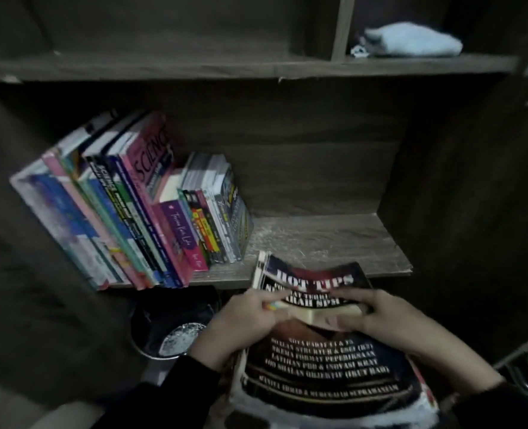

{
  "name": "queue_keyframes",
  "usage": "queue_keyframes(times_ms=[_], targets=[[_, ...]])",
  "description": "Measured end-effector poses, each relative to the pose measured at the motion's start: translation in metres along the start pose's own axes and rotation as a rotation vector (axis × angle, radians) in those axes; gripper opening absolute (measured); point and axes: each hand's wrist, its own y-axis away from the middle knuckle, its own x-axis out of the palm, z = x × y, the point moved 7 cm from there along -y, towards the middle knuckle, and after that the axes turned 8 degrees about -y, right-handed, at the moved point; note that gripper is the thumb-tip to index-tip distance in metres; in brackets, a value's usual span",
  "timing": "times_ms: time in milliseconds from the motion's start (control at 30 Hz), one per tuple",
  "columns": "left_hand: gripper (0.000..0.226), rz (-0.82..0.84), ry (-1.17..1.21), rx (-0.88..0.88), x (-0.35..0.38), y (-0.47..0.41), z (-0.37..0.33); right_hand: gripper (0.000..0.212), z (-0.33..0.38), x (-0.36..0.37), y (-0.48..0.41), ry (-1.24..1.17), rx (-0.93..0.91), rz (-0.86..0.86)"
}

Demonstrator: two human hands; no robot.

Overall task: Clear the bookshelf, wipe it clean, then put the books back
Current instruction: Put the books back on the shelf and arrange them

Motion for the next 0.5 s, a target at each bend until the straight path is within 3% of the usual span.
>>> queue_keyframes(times_ms=[100,233,367,500], targets=[[0.036,-0.178,0.063,0.040,-0.040,-0.004,-0.024,0.050,0.039,-0.026,-0.006,-0.013,-0.157,-0.123],[0.039,-0.460,0.154,0.038,-0.079,-0.018,-0.036,0.073,0.080,-0.047,-0.046,-0.178,-0.355,-0.088],[0.064,-0.683,-0.017,0.103,-0.092,-0.043,-0.036,0.092,0.107,-0.059,-0.107,-0.083,-0.551,-0.128],[0.070,-0.871,-0.187,0.152,-0.083,-0.065,-0.019,0.098,0.125,-0.054,-0.150,-0.033,-0.741,-0.281]])
